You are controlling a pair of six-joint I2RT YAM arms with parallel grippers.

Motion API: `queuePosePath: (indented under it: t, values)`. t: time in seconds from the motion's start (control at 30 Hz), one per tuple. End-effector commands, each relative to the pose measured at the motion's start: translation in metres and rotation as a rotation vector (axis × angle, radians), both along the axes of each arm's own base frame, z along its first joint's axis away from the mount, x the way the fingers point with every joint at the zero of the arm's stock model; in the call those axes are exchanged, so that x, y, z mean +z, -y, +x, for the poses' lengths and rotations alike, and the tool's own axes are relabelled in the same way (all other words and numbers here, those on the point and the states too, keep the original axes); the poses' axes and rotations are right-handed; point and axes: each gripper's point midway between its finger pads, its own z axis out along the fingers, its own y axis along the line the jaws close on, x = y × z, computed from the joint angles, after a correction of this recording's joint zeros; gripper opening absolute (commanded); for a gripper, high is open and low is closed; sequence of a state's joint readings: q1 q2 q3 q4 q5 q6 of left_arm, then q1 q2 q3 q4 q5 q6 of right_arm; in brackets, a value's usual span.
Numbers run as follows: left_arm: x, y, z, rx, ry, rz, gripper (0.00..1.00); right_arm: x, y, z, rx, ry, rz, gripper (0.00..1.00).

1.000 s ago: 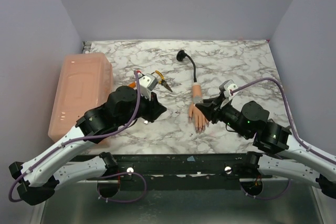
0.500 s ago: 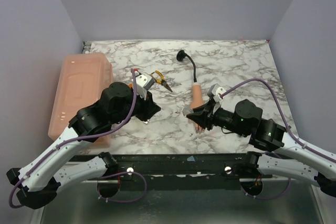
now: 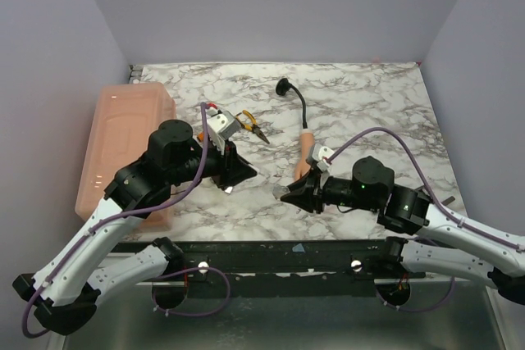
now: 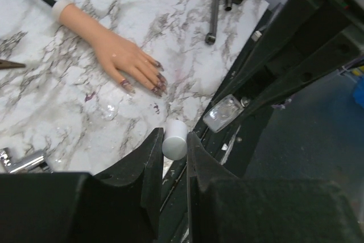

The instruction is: Paint the nails

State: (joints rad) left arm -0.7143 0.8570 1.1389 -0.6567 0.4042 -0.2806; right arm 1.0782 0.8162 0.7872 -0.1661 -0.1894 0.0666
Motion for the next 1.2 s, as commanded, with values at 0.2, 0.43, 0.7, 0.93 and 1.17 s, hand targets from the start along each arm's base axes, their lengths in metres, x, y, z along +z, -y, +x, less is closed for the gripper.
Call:
queuePosePath:
  t: [0.2, 0.43, 0.7, 0.93, 1.17]
  values:
    - [0.021, 0.019, -0.022, -0.188, 0.016, -0.103, 0.00, 0.005, -0.020, -0.004, 0.091, 0.034, 0.043, 0.00]
    - [0.018, 0.018, -0.028, -0.208, 0.006, -0.098, 0.00, 0.003, -0.024, -0.002, 0.092, 0.038, 0.032, 0.00]
    - [0.014, 0.013, -0.033, -0.207, -0.009, -0.091, 0.00, 0.010, -0.023, 0.001, 0.075, 0.053, 0.048, 0.00]
    - [0.009, 0.013, -0.034, -0.204, -0.020, -0.085, 0.00, 0.010, -0.023, 0.000, 0.078, 0.050, 0.049, 0.00]
    - [0.003, 0.013, -0.032, -0.195, -0.031, -0.072, 0.00, 0.013, -0.023, -0.001, 0.084, 0.050, 0.053, 0.00]
